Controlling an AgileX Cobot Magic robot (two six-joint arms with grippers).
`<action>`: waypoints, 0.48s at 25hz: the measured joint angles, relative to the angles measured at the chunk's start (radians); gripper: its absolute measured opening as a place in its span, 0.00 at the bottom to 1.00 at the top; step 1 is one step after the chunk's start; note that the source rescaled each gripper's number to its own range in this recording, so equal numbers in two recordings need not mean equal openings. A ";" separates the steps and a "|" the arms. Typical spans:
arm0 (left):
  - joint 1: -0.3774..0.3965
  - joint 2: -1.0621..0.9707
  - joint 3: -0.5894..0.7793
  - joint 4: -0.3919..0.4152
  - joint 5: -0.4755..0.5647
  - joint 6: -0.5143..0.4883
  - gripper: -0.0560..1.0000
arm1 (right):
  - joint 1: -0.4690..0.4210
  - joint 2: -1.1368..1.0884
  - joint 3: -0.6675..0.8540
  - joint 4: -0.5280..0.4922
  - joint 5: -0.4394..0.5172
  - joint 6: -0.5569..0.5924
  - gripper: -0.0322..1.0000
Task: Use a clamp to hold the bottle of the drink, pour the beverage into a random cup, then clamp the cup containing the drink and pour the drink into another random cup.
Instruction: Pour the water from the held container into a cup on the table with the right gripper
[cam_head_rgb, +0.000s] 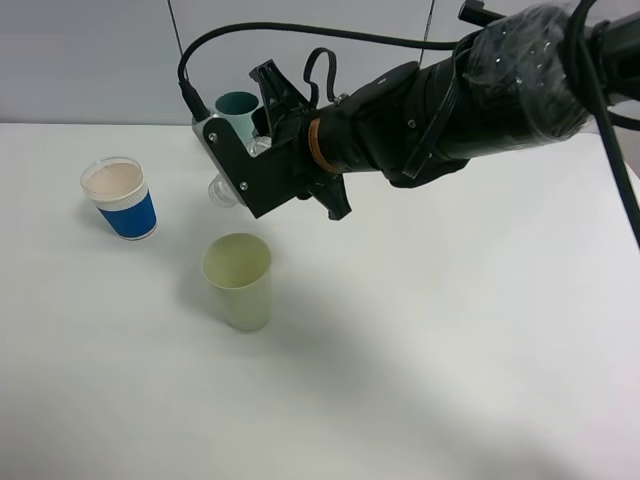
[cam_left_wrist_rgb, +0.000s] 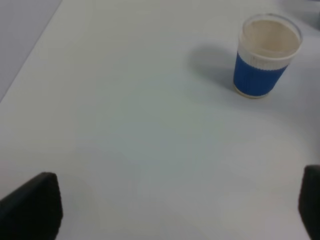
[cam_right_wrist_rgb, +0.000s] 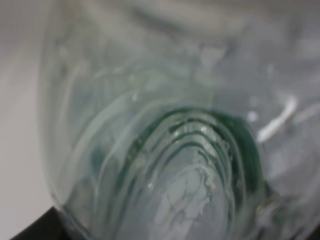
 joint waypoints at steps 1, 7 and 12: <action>0.000 0.000 0.000 0.000 0.000 0.000 0.87 | 0.002 0.000 0.000 0.000 0.005 -0.009 0.03; 0.000 0.000 0.000 0.000 0.000 0.000 0.87 | 0.011 0.000 0.000 0.000 0.038 -0.072 0.03; 0.000 0.000 0.000 0.000 0.000 0.000 0.87 | 0.011 0.000 0.000 0.000 0.042 -0.134 0.03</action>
